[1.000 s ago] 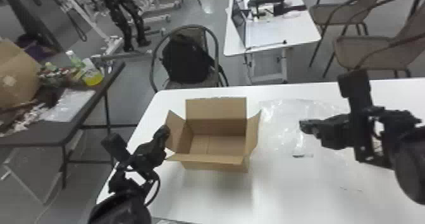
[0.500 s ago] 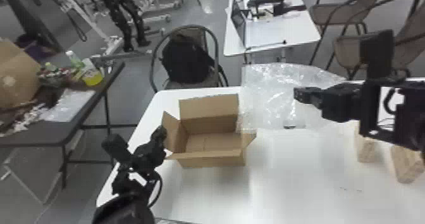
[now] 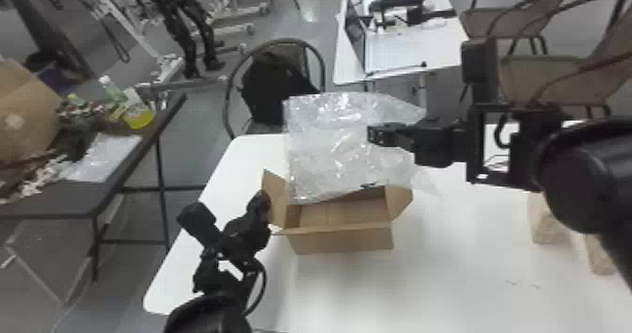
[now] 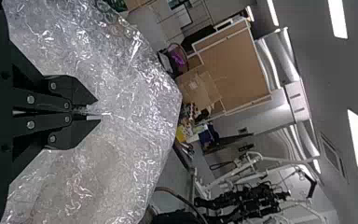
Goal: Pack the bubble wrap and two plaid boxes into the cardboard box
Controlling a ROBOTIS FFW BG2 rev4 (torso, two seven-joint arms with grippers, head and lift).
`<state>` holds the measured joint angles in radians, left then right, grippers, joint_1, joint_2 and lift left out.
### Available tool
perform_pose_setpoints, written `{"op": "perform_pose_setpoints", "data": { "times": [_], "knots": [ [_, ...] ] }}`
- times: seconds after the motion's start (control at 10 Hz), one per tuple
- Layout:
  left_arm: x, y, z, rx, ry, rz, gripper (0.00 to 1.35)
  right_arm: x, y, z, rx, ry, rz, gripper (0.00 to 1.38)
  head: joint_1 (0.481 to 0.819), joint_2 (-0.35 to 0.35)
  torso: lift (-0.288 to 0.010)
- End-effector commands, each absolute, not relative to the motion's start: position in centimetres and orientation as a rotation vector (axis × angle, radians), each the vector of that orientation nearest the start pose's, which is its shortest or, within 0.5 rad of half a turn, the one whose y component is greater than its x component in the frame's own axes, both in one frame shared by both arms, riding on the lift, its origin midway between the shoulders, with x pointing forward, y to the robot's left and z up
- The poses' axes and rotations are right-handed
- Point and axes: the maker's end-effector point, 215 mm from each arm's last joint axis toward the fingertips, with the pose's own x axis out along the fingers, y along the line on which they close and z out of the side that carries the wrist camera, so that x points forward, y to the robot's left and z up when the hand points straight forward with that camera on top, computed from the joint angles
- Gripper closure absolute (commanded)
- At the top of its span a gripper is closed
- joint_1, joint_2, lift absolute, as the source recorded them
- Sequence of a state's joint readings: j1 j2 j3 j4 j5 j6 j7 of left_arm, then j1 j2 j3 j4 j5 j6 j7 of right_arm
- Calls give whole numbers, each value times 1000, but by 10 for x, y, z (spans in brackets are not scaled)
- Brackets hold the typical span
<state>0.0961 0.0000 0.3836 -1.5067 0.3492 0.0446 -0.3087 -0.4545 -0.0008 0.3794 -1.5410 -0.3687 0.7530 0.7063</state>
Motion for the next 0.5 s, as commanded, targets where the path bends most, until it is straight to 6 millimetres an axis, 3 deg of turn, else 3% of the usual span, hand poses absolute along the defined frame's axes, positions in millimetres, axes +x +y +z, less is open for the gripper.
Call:
{"op": "perform_pose_setpoints", "data": {
  "times": [0.0, 0.2, 0.4],
  "knots": [
    [535, 368, -416, -381, 72, 78, 1210, 549, 135, -284, 231, 415, 1218, 1283, 677, 350, -50],
    [539, 361, -414, -390, 68, 75, 1210, 566, 130, -324, 215, 494, 1187, 1283, 686, 350, -50],
    [544, 355, -409, -393, 62, 65, 1210, 567, 127, -359, 300, 549, 1194, 1283, 695, 350, -50]
  ]
}}
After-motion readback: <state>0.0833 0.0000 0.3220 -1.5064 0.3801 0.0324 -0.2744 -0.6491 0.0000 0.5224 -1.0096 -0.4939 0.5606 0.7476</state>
